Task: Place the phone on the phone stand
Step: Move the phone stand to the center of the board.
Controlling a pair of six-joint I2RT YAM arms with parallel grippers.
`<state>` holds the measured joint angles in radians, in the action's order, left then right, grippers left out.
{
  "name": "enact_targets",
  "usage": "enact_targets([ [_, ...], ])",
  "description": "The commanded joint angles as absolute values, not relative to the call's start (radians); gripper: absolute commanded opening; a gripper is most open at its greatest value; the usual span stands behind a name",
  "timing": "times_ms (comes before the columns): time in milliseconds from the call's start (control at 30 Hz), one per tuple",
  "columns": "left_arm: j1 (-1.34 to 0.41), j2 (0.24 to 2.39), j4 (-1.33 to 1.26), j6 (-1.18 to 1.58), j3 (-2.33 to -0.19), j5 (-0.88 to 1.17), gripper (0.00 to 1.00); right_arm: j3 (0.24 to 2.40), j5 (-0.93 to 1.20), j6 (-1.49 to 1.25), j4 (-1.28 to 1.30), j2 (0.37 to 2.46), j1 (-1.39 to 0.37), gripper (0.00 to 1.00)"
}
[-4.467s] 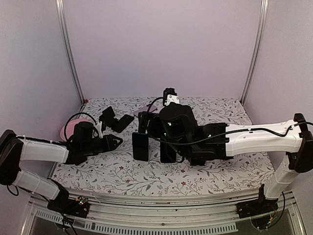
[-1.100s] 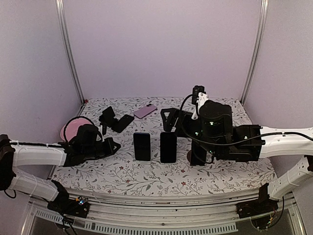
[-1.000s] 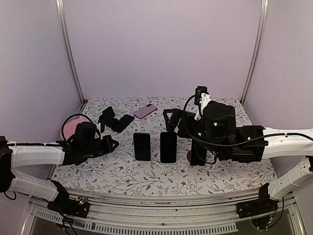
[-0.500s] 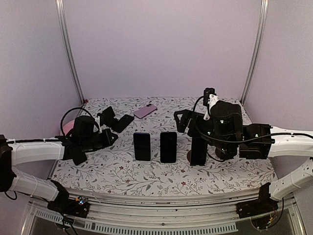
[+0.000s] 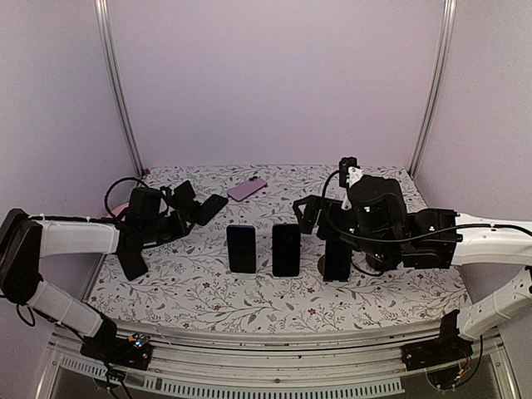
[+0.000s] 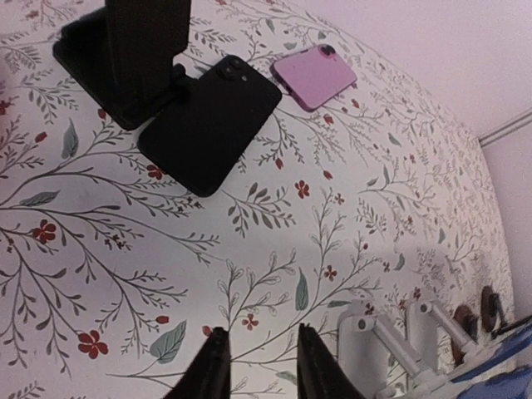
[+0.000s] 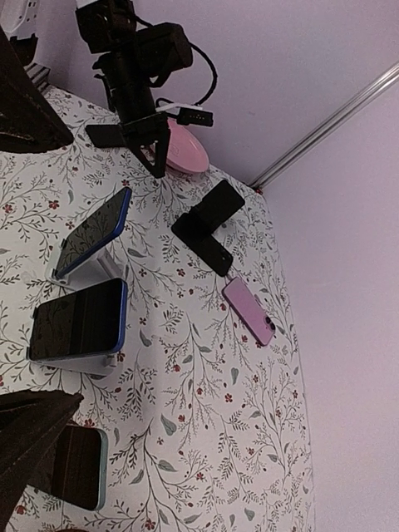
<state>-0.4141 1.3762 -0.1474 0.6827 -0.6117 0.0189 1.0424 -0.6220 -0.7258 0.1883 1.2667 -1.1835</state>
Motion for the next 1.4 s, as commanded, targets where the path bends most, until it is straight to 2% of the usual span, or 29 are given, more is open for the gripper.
enact_targets([
  [0, -0.345, 1.425, -0.137, 0.656, -0.731, -0.066, 0.40, 1.041, -0.572, -0.718, 0.220, 1.277, -1.180, 0.99],
  [67, -0.317, 1.456, -0.113, 0.642, -0.796, -0.088, 0.54, 1.040, -0.562, -0.708, 0.222, 1.274, -1.180, 0.99],
  [200, -0.279, 1.539, -0.049, 0.608, -0.920, -0.130, 0.72, 1.033, -0.545, -0.703, 0.224, 1.259, -1.180, 0.99],
  [300, -0.263, 1.597, 0.004, 0.572, -1.010, -0.171, 0.83, 1.018, -0.532, -0.715, 0.220, 1.238, -1.180, 0.99],
  [400, -0.248, 1.666, 0.033, 0.533, -1.089, -0.173, 0.89, 0.995, -0.520, -0.721, 0.202, 1.216, -1.180, 0.99],
  [567, -0.246, 1.815, 0.121, 0.484, -1.304, -0.235, 0.93, 0.979, -0.529, -0.721, 0.197, 1.194, -1.180, 0.99],
  [800, -0.245, 2.048, 0.236, 0.481, -1.552, -0.278, 0.88, 0.977, -0.502, -0.731, 0.191, 1.166, -1.181, 0.99],
  [933, -0.253, 2.140, 0.303, 0.472, -1.670, -0.322, 0.95, 0.960, -0.479, -0.749, 0.199, 1.143, -1.181, 0.99],
  [1167, -0.268, 2.234, 0.405, 0.535, -1.777, -0.477, 0.97, 0.943, -0.463, -0.765, 0.209, 1.120, -1.181, 0.99],
  [1367, -0.272, 2.296, 0.484, 0.583, -1.838, -0.494, 0.97, 0.958, -0.469, -0.747, 0.211, 1.133, -1.181, 0.99],
])
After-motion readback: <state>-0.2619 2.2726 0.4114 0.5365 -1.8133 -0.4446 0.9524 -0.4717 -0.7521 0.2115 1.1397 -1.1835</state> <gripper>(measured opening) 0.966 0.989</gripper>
